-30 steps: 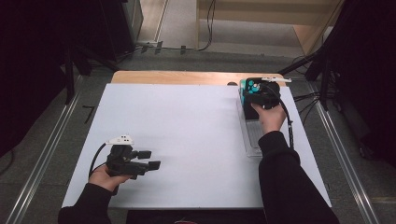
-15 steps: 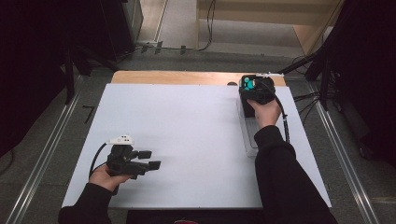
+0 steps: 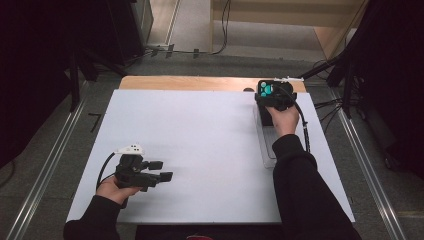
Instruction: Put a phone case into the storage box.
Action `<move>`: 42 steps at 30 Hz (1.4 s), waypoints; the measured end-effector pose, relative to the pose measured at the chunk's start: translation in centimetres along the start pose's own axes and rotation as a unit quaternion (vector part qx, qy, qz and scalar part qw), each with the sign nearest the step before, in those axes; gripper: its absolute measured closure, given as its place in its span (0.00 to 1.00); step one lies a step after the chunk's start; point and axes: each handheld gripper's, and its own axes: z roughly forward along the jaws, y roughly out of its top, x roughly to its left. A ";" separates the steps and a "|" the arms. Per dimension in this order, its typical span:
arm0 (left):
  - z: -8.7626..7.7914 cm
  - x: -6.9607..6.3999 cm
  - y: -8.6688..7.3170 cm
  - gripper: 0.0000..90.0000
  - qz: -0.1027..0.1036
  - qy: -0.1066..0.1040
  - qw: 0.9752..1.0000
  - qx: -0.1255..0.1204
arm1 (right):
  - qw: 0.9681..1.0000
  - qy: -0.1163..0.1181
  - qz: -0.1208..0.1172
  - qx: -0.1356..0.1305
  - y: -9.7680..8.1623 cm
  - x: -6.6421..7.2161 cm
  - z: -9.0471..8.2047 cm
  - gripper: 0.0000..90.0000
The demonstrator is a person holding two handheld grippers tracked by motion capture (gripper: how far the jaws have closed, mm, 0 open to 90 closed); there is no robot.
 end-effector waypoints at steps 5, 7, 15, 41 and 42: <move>0.0 0.1 0.1 0.35 -0.001 0.001 1.000 -0.002 | 1.000 0.008 -0.008 0.002 0.2 -0.2 -0.5 0.00; 0.1 0.2 0.1 0.35 -0.001 0.001 1.000 -0.001 | 1.000 0.015 -0.010 -0.003 0.4 -0.2 -1.0 0.00; 0.2 0.0 0.3 0.35 0.000 -0.003 1.000 0.000 | 0.999 0.049 -0.018 0.004 1.1 1.6 -3.8 0.00; 0.2 0.2 0.6 0.35 0.005 -0.002 1.000 0.002 | 0.962 0.257 -0.075 0.051 -3.2 7.6 -9.4 0.15; 0.2 0.2 0.6 0.35 0.004 -0.002 1.000 0.002 | 0.962 0.257 -0.080 0.053 -3.5 7.7 -9.4 0.15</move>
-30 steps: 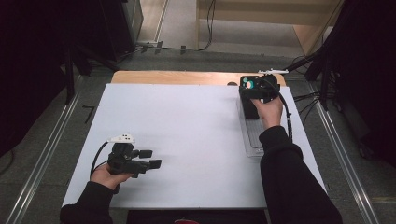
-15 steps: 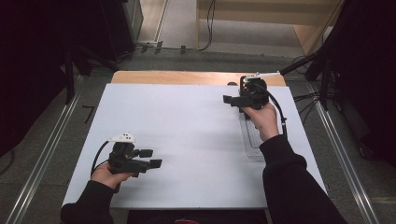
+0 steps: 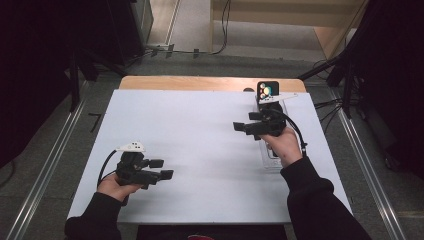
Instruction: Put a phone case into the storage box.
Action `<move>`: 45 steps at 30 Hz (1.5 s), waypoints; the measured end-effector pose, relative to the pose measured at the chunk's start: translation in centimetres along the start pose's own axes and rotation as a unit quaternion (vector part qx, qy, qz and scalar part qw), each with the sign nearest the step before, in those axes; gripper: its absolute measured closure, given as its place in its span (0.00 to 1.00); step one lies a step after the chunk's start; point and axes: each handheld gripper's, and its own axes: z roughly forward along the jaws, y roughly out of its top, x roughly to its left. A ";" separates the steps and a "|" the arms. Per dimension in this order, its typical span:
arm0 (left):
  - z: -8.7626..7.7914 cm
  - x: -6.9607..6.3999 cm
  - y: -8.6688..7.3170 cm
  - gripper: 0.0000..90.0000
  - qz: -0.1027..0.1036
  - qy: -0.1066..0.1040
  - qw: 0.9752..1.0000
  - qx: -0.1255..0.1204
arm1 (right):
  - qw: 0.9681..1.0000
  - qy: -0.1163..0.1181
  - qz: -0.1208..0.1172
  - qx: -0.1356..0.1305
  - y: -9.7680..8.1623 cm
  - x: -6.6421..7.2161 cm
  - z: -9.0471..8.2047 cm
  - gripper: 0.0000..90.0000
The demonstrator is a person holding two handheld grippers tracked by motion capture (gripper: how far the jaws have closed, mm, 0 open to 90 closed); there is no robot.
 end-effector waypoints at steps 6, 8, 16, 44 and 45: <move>0.0 0.0 0.1 0.35 0.004 -0.003 1.000 0.000 | 1.000 0.008 -0.013 0.018 -1.2 0.9 -0.2 0.23; 0.0 0.0 0.2 0.35 0.005 -0.004 1.000 -0.001 | 0.999 0.019 -0.015 0.022 -1.6 1.3 -0.2 0.24; 0.1 -0.2 0.2 0.35 0.006 -0.007 1.000 0.002 | 0.997 0.034 -0.041 0.047 -3.5 3.1 0.0 0.29; 0.4 -0.6 0.0 0.35 0.022 -0.021 0.999 0.012 | 0.993 0.048 -0.070 0.084 -10.0 3.6 -3.1 0.28; 0.4 -0.7 -0.1 0.35 0.022 -0.020 0.999 0.013 | 0.993 0.046 -0.071 0.085 -10.2 3.6 -3.2 0.28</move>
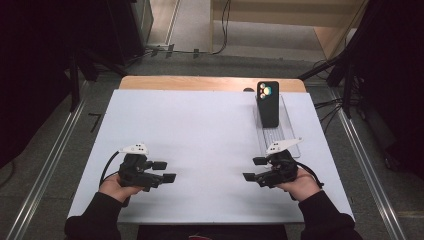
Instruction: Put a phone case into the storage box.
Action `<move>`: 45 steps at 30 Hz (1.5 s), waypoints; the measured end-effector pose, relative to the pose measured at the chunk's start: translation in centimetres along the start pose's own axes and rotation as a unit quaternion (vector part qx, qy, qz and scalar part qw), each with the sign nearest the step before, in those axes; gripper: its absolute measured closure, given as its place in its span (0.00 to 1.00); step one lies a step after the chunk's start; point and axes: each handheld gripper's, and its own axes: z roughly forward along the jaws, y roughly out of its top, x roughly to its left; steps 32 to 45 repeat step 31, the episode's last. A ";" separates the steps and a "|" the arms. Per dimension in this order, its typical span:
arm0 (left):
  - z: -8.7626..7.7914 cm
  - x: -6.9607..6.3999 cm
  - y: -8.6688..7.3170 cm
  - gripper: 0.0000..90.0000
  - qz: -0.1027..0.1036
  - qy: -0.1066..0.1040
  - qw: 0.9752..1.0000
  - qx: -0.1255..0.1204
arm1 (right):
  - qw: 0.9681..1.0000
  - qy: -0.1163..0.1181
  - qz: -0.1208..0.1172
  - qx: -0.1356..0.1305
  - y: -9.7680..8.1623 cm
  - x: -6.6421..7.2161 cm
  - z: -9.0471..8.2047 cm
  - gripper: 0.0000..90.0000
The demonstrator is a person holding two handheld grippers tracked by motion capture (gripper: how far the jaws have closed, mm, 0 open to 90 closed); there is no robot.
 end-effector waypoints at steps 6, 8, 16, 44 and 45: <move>-0.1 -0.1 -0.2 0.35 0.001 -0.002 1.000 0.000 | 1.000 -0.003 0.017 0.002 -1.4 -0.5 -0.8 0.28; -0.1 -0.2 -0.3 0.35 0.003 -0.001 1.000 -0.001 | 1.000 -0.004 0.022 0.000 -1.7 -0.6 -1.0 0.28; -0.5 -0.2 -1.0 0.35 0.017 0.008 1.000 -0.007 | 0.999 -0.022 0.032 0.003 -3.0 -1.3 -1.7 0.28; -0.4 -0.3 -1.1 0.35 0.021 0.010 1.000 -0.001 | 0.999 -0.029 0.042 0.006 -3.6 -1.8 -1.9 0.27; -0.4 -0.3 -1.1 0.35 0.021 0.010 1.000 -0.001 | 0.999 -0.029 0.042 0.006 -3.6 -1.8 -1.9 0.27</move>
